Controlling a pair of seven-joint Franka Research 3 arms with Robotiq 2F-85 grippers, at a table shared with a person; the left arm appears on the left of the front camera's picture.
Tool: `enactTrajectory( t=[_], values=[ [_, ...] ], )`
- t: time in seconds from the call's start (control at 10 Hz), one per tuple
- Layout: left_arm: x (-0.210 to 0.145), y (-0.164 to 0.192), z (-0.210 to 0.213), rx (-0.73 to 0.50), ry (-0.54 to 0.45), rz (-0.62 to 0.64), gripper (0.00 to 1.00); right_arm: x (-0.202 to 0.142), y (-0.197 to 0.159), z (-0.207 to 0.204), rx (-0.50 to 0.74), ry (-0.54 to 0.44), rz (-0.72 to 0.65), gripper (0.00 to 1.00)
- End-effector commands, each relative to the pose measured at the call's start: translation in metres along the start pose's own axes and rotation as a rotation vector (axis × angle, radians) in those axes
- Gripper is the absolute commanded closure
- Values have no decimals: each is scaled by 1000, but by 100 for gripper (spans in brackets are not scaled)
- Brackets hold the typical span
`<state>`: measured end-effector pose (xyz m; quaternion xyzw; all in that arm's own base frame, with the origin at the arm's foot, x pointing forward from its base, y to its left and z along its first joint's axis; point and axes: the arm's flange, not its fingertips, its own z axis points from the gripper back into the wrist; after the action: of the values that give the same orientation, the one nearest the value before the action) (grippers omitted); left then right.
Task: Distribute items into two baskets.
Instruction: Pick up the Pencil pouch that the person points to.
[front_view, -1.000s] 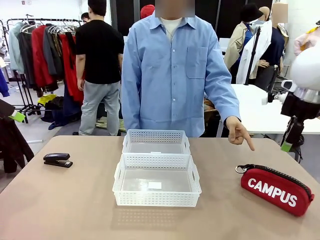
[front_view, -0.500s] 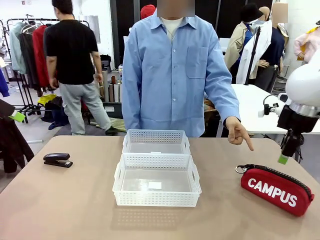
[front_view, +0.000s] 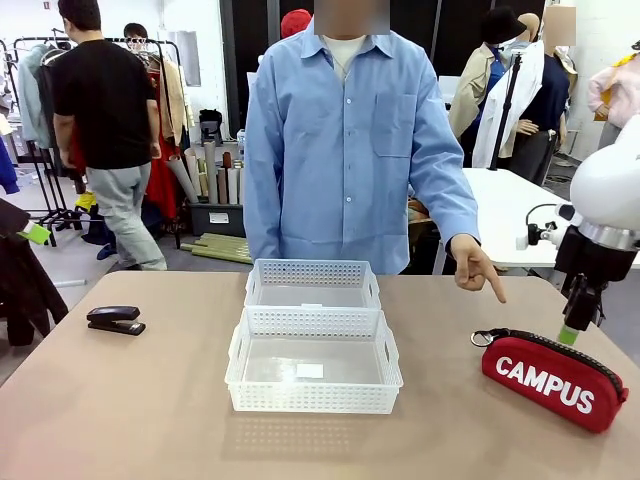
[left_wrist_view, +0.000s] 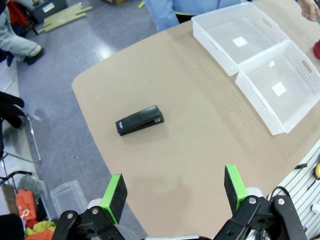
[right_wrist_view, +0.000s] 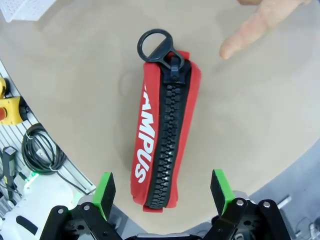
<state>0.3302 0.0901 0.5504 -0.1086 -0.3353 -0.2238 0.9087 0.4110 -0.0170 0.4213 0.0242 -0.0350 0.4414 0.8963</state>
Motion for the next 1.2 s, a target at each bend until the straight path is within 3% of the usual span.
enactTrajectory(
  t=[0.0,1.1],
  values=[
    [-1,1,0,2,3,0,0,-4,5,-9,-28,7,13,0],
    [-1,1,0,2,3,0,0,-4,9,-54,22,14,69,0]
  ],
)
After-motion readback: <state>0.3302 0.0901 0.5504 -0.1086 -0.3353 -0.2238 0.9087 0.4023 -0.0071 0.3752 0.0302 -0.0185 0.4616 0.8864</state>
